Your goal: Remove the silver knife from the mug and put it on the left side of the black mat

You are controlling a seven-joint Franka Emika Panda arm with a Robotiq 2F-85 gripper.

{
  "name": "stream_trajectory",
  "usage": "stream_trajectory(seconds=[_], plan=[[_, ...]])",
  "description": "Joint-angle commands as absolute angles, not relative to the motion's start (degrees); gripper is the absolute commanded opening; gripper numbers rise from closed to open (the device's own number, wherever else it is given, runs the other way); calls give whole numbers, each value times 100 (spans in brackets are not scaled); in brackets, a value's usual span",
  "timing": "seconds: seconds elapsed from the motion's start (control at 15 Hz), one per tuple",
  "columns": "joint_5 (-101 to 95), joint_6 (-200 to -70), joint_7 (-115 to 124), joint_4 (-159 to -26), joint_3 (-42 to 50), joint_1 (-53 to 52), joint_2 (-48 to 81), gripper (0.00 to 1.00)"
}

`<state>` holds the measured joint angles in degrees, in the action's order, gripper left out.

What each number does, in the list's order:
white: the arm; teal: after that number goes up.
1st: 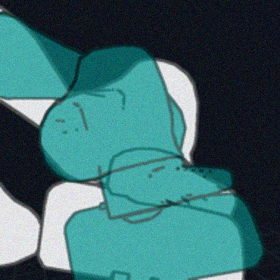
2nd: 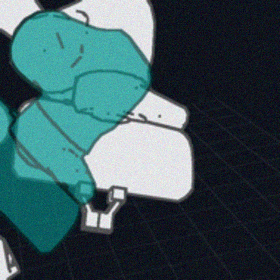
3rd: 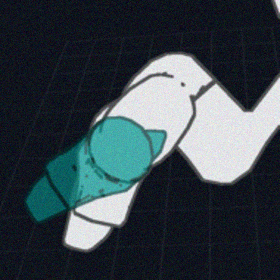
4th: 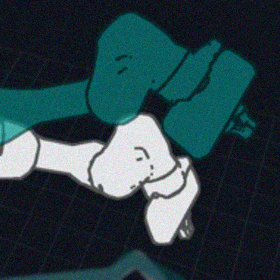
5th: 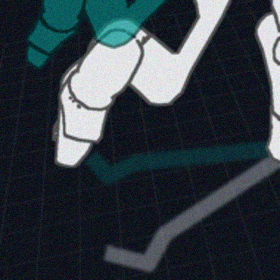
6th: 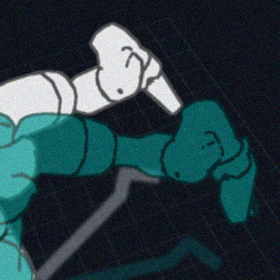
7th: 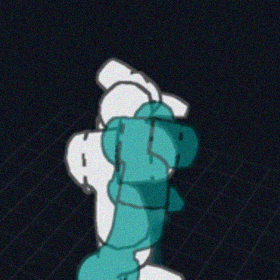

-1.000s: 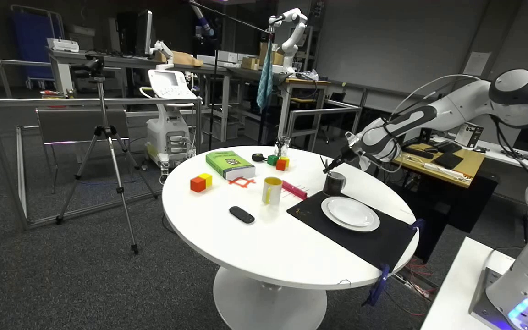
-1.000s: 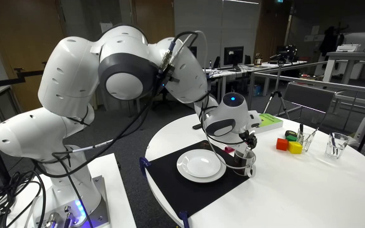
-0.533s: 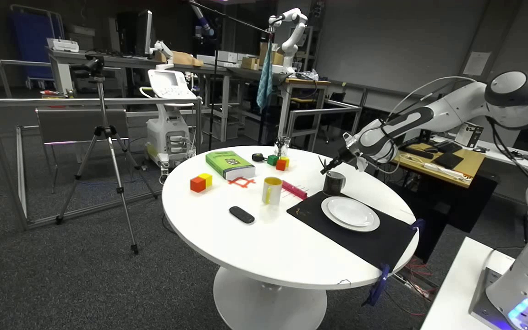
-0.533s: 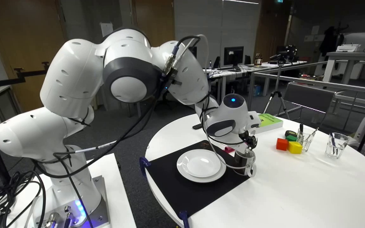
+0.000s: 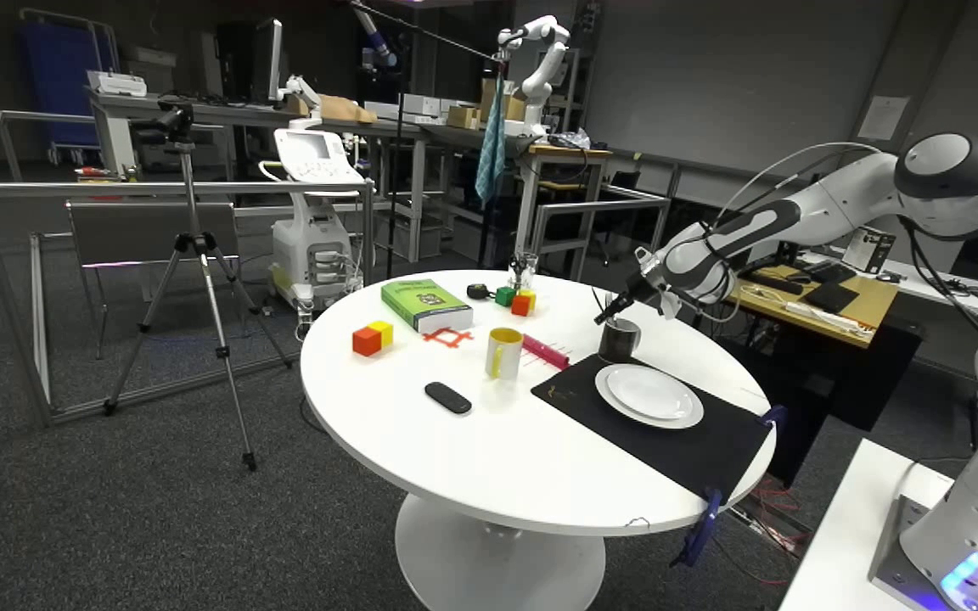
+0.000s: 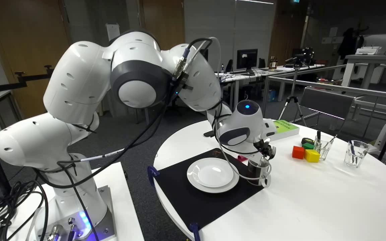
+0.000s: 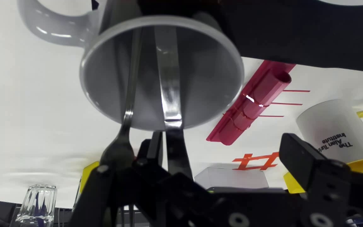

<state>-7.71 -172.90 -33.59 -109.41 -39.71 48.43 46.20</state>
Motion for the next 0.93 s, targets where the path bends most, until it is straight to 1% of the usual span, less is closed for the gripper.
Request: stream_trajectory(seconds=[0.0,0.07,0.13,0.2,0.33,0.4,0.87], plan=[[-793,-17171,-3502,-10764,-3902,4765,4670,100],[-790,-17169,-3507,-10755,-3893,4758,4673,100],[-789,-17167,-3509,-10746,-3884,4748,4673,96],[-790,-17168,-3512,-10743,-3877,4740,4673,73],[-799,-17159,-3526,-10734,-3868,4732,4673,69],[-798,-17163,-3520,-10722,-3858,4721,4669,63],[-800,-17169,-3518,-10714,-3827,4705,4671,9]])
